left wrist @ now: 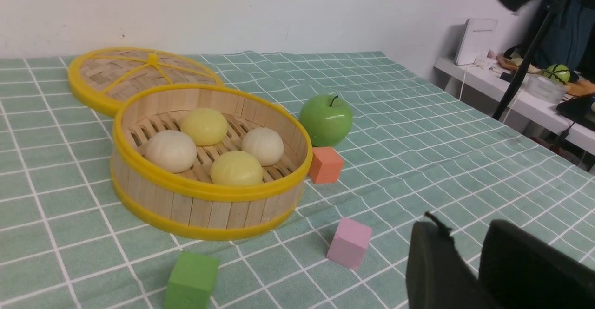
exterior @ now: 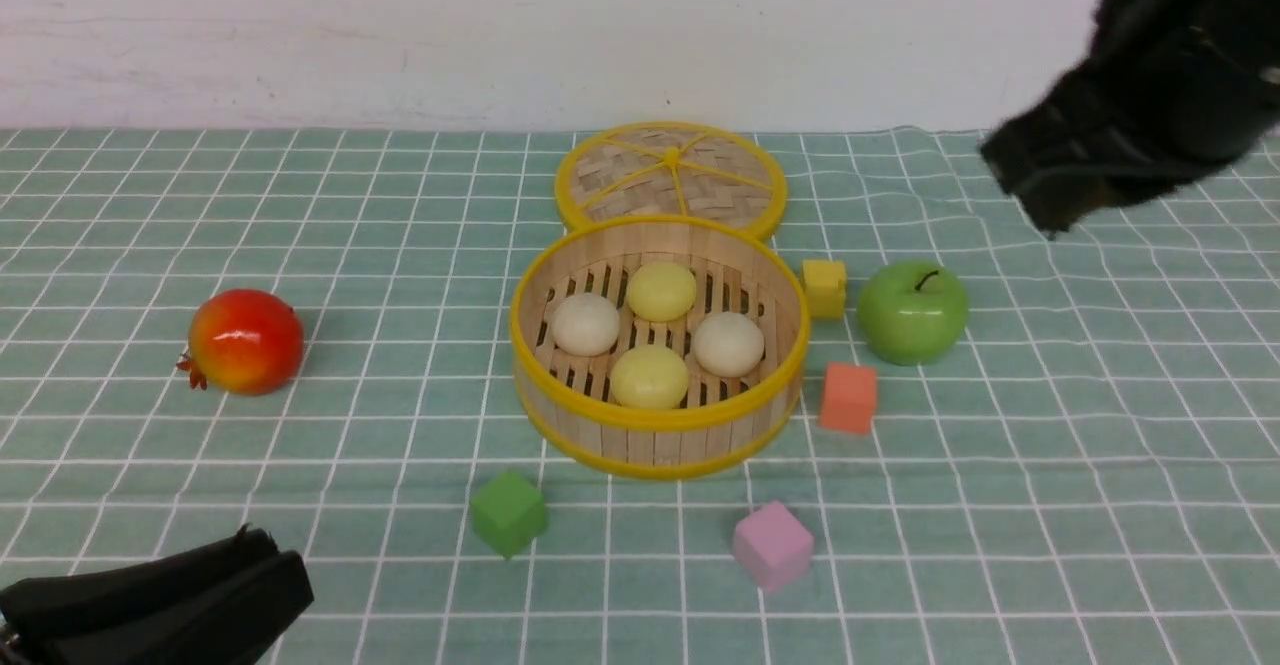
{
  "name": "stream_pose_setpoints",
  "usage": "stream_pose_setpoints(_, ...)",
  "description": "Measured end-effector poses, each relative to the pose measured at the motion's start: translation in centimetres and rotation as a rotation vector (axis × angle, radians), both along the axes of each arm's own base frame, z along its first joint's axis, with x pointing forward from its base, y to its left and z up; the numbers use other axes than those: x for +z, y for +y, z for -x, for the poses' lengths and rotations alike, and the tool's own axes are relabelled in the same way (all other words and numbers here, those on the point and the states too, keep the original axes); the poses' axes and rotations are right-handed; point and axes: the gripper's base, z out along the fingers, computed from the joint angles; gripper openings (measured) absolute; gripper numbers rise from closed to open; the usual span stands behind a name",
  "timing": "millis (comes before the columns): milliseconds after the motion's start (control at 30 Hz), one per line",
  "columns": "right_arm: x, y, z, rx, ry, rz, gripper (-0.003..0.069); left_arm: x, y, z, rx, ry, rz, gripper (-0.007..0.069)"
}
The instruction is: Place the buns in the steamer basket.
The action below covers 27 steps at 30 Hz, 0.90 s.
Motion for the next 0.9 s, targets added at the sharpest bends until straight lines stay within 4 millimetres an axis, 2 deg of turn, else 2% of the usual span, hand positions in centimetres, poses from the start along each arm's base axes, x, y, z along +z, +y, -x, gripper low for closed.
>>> stream_pose_setpoints(33, 0.0, -0.1, 0.4, 0.001, 0.003, -0.004, -0.0015, 0.0, 0.0, 0.0, 0.000, 0.000, 0.000, 0.0155)
stream_pose_setpoints(67, 0.4, -0.7, 1.8, 0.005, 0.000, -0.027, -0.0020, 0.0, 0.0, 0.0, 0.000, 0.000, 0.000, 0.0155)
stream_pose_setpoints(200, 1.6, -1.4, 3.9, 0.014, -0.032, -0.072, -0.0020, 0.0, 0.0, 0.0, 0.000, 0.000, 0.000, 0.0158)
stream_pose_setpoints(333, 2.4, -1.8, 4.9, 0.017, -0.060, -0.092, -0.0020, 0.0, 0.0, 0.0, 0.000, 0.000, 0.000, 0.0161)
stream_pose_setpoints(533, 2.1, -2.8, 6.0, 0.012, -0.091, -0.050, -0.0020, 0.0, 0.0, 0.0, 0.000, 0.000, 0.000, 0.0164)
stream_pose_setpoints(633, 0.1, -5.1, 8.4, 0.007, -0.169, 0.004, -0.0020, 0.0, 0.0, 0.0, 0.000, 0.000, 0.000, 0.0164)
stream_pose_setpoints(700, -3.0, -7.5, 11.4, -0.045, -0.311, -0.026, -0.0020, 0.0, 0.0, 0.0, 0.000, 0.000, 0.000, 0.0165)
stream_pose_setpoints(733, -5.3, -8.2, 12.2, -0.067, -0.328, -0.024, -0.0020, 0.0, 0.0, 0.0, 0.000, 0.000, 0.000, 0.0165)
stream_pose_setpoints(767, -5.0, -8.4, 12.5, -0.075, -0.362, -0.034, -0.0020, 0.0, 0.0, 0.0, 0.000, 0.000, 0.000, 0.0165)
stream_pose_setpoints(833, -11.4, -10.2, 15.4, -0.150, -0.454, -0.033, -0.0020, 0.0, 0.0, 0.0, 0.000, 0.000, 0.000, 0.0165)
stream_pose_setpoints(867, -13.4, -10.6, 16.2, -0.173, -0.494, -0.028, -0.0020, 0.0, 0.0, 0.0, 0.000, 0.000, 0.000, 0.0165)
stream_pose_setpoints(900, -14.3, -10.9, 16.6, -0.188, -0.514, -0.021, -0.0020, 0.0, 0.0, 0.0, 0.000, 0.000, 0.000, 0.0165)
